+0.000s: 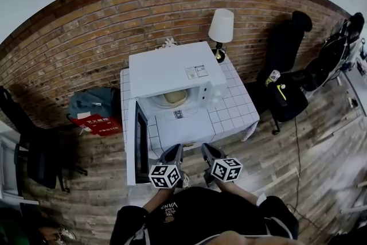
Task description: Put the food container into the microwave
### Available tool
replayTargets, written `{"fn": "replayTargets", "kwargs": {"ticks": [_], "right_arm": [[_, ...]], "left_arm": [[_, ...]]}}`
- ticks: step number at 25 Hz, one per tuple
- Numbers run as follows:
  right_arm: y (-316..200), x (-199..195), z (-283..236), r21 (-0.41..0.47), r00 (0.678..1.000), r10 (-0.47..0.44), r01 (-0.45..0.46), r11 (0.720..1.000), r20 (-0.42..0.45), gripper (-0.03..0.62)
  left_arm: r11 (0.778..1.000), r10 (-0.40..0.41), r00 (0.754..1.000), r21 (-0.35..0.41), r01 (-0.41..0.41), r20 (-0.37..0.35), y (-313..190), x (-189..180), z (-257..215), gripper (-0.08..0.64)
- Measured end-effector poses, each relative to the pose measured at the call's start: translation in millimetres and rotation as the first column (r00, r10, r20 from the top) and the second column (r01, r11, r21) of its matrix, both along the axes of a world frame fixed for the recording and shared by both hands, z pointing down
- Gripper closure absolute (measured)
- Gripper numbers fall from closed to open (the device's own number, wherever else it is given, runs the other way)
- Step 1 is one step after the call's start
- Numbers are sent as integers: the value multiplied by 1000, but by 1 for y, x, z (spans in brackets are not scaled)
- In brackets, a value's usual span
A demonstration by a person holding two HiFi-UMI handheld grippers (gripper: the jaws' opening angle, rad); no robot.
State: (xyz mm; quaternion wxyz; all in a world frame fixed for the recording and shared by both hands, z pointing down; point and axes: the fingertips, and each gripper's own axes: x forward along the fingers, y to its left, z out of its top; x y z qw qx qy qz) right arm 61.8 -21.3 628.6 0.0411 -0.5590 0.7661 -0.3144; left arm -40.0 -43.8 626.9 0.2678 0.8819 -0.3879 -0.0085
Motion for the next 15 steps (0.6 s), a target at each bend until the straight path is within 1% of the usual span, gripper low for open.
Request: {"fn": "replayTargets", "kwargs": {"ticks": [7,15], "right_arm": [[42,-1,4,-4,1000,-11,11,1000,-1,584],[74,0,8,-6,1000,-22,22,1000,-2,585]], "left_arm": [[1000,-20,1000,6,20,6,41,-5,0,549],[999,-34,999,2,34,16,78,-11,4,549]]}}
